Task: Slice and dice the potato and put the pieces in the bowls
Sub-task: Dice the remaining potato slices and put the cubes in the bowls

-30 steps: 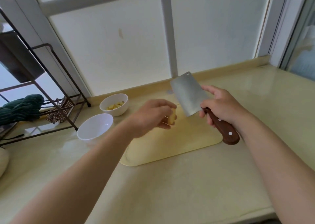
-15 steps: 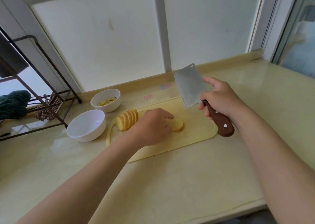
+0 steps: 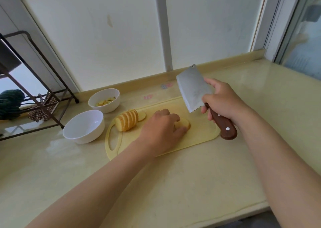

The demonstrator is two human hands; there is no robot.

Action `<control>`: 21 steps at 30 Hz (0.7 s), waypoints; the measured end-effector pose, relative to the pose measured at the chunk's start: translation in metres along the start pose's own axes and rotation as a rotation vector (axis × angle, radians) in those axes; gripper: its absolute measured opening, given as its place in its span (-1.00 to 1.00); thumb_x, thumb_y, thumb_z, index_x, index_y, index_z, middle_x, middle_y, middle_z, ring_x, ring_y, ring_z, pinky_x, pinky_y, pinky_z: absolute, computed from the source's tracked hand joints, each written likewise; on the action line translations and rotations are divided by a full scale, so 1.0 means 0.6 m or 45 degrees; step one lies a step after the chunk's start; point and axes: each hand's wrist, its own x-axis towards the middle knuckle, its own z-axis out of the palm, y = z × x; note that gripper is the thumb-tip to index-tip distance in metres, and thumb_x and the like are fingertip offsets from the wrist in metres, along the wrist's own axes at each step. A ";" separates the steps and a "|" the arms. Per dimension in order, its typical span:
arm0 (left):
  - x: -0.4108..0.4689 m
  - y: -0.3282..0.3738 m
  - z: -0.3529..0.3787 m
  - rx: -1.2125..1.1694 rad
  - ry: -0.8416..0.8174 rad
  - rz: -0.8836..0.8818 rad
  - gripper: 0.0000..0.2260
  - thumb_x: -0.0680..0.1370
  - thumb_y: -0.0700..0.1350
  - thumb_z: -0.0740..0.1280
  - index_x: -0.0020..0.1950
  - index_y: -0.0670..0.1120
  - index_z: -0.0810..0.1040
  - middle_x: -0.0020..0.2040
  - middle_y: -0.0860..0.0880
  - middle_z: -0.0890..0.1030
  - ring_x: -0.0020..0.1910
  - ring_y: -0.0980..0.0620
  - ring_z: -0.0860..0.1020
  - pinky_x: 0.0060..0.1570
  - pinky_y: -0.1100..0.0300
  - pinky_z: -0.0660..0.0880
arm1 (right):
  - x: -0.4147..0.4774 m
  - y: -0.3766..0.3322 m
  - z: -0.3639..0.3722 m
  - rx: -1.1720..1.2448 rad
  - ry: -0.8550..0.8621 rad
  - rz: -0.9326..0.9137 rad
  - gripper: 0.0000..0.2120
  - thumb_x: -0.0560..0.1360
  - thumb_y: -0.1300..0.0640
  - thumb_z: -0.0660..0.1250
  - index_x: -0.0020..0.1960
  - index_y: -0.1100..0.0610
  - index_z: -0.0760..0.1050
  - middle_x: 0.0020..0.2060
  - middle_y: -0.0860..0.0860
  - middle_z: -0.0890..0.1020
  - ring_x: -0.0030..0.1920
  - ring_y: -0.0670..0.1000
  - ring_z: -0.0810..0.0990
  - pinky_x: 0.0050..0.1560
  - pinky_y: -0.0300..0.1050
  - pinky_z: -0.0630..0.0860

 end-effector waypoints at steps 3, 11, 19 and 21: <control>0.005 -0.014 -0.006 -0.146 -0.056 0.056 -0.69 0.53 0.10 0.35 0.23 0.03 0.59 0.15 0.05 0.50 0.05 0.05 0.51 0.07 0.12 0.49 | 0.001 0.001 0.000 -0.049 -0.018 -0.006 -0.29 0.50 0.34 0.16 0.55 -0.17 0.31 -0.38 0.09 0.67 -0.49 0.10 0.58 -0.52 -0.18 0.47; 0.003 -0.040 -0.053 0.027 0.143 0.251 -0.73 0.48 -0.02 0.29 0.10 -0.08 0.64 0.09 -0.05 0.60 0.06 -0.12 0.57 0.08 0.02 0.52 | 0.004 0.003 0.000 -0.119 -0.028 -0.009 -0.30 0.51 0.33 0.16 0.55 -0.18 0.31 -0.42 0.06 0.68 -0.49 0.09 0.60 -0.41 -0.12 0.52; -0.025 -0.143 -0.090 0.376 -0.166 -0.387 -0.45 0.49 0.38 0.16 0.42 0.16 0.27 0.32 0.02 0.43 0.24 -0.08 0.45 0.08 -0.01 0.46 | 0.003 0.000 0.005 -0.127 -0.044 -0.028 -0.30 0.51 0.34 0.16 0.55 -0.17 0.31 -0.40 0.07 0.68 -0.50 0.08 0.60 -0.42 -0.11 0.51; -0.029 -0.148 -0.082 0.322 -0.141 -0.375 -0.47 0.53 0.33 0.17 0.44 0.16 0.23 0.33 0.01 0.42 0.25 -0.07 0.44 0.09 0.00 0.43 | 0.001 0.001 0.007 -0.134 -0.047 -0.027 -0.31 0.51 0.34 0.16 0.55 -0.17 0.31 -0.41 0.06 0.68 -0.50 0.08 0.60 -0.41 -0.10 0.52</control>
